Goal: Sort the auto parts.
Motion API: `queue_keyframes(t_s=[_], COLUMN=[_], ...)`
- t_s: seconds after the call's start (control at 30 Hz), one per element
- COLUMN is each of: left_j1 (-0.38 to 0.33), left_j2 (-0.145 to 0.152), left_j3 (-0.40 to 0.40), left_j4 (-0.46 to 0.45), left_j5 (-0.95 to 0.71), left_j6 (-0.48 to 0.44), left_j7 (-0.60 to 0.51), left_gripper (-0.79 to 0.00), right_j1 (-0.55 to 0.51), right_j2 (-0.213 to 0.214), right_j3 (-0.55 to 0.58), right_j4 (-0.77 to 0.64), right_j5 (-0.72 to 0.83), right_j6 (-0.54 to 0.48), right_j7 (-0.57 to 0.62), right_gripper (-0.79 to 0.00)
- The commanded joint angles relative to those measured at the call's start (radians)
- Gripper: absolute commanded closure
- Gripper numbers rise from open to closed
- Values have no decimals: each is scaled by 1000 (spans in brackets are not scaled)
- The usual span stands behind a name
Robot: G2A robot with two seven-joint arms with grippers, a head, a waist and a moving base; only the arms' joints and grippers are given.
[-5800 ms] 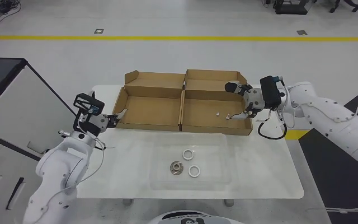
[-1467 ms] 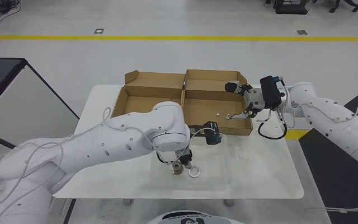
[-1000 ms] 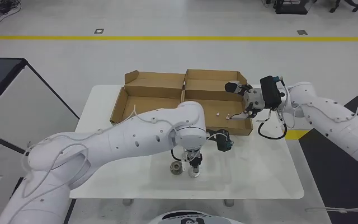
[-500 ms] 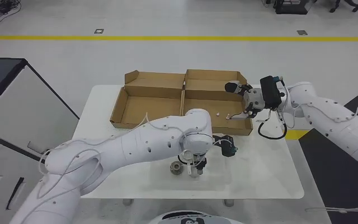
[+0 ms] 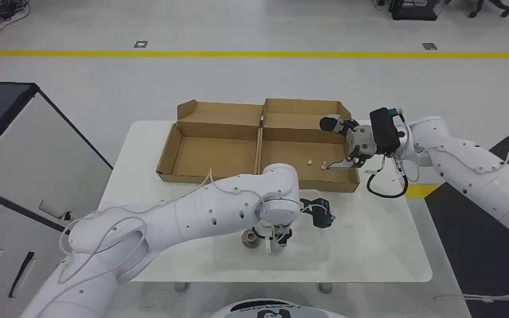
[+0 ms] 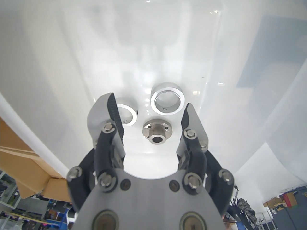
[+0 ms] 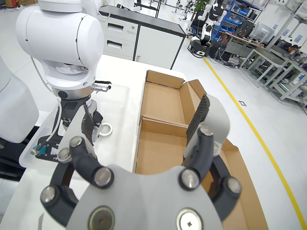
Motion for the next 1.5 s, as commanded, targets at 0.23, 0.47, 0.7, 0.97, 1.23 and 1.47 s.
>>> queue_keyframes(t_s=[0.23,0.47,0.7,0.97,1.23,1.47], left_j1=[28,37,48,66,74,76], left_j2=[3,3,-1,-5,-7,-8], left_j3=[0,0,0,0,0,0], left_j4=[6,8,22,37,46,50], left_j5=[21,24,37,50,64,72], left_j6=[14,23,26,24,26,29], left_j7=[-14,-23,-26,-24,-26,-29], left_gripper=[-379,-376,-342,-311,-252,-219], right_j1=[0,0,0,0,0,0], right_j2=[0,0,0,0,0,0], right_j3=[0,0,0,0,0,0], right_j4=[0,0,0,0,0,0], right_j5=[0,0,0,0,0,0], right_j6=[0,0,0,0,0,0], right_j7=[0,0,0,0,0,0], right_gripper=[-785,-785,-785,-785,-785,-785])
